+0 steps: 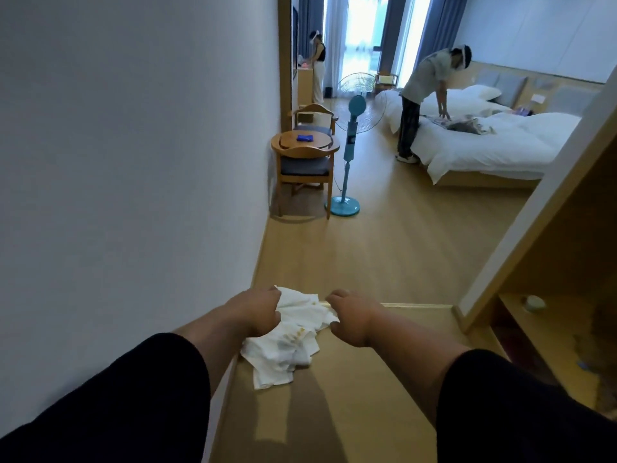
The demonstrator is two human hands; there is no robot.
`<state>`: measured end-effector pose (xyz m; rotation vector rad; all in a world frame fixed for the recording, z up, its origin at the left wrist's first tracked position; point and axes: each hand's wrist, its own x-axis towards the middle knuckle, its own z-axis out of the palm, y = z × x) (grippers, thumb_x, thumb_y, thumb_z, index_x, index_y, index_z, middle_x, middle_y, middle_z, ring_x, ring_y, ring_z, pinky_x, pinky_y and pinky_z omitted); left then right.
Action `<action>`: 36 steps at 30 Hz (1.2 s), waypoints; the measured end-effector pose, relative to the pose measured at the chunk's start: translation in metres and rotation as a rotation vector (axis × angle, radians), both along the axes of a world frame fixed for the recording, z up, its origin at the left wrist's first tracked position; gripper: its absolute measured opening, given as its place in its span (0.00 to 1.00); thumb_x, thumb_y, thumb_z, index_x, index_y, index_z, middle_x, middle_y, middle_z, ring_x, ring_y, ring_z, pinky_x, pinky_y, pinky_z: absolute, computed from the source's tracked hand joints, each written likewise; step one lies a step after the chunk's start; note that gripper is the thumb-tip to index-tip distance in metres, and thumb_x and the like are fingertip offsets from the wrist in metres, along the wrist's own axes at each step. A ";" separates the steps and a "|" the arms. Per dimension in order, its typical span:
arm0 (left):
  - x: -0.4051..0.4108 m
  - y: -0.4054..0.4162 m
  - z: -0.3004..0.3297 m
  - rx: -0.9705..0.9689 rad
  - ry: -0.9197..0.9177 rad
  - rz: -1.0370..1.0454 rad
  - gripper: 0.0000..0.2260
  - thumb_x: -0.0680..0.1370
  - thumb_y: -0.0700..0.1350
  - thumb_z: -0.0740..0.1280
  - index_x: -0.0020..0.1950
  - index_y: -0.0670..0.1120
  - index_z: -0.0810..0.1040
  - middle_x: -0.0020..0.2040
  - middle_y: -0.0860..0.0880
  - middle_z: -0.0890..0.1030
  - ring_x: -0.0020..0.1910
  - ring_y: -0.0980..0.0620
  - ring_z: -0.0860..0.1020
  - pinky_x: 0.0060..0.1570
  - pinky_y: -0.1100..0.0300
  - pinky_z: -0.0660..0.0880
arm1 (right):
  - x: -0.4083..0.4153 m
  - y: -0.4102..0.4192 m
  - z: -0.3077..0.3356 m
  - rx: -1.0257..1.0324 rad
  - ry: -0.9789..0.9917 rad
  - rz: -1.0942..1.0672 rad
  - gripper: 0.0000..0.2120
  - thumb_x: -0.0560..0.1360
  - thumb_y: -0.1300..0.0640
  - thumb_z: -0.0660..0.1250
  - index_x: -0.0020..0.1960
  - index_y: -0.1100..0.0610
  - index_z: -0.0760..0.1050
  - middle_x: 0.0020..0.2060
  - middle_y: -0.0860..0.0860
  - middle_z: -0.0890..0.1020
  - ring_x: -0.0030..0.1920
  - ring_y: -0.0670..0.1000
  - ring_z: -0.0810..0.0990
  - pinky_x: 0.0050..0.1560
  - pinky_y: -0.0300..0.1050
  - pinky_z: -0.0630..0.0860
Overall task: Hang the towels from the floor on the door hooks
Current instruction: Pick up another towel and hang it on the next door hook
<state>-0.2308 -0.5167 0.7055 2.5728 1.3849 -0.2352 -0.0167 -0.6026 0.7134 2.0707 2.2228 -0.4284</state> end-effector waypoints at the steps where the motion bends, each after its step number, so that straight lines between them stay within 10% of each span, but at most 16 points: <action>1: -0.002 0.018 0.000 -0.011 0.004 0.006 0.19 0.76 0.51 0.59 0.64 0.47 0.72 0.65 0.47 0.73 0.60 0.47 0.75 0.59 0.51 0.73 | 0.001 0.015 -0.001 -0.001 -0.008 0.002 0.29 0.75 0.51 0.61 0.74 0.57 0.62 0.73 0.53 0.65 0.71 0.56 0.67 0.68 0.49 0.67; 36: 0.053 0.444 -0.156 -0.398 0.180 0.357 0.19 0.80 0.47 0.58 0.70 0.43 0.68 0.70 0.44 0.68 0.66 0.45 0.70 0.64 0.53 0.69 | 0.081 0.541 -0.177 -0.308 0.104 0.297 0.23 0.75 0.54 0.59 0.70 0.55 0.68 0.69 0.52 0.71 0.68 0.55 0.70 0.65 0.50 0.70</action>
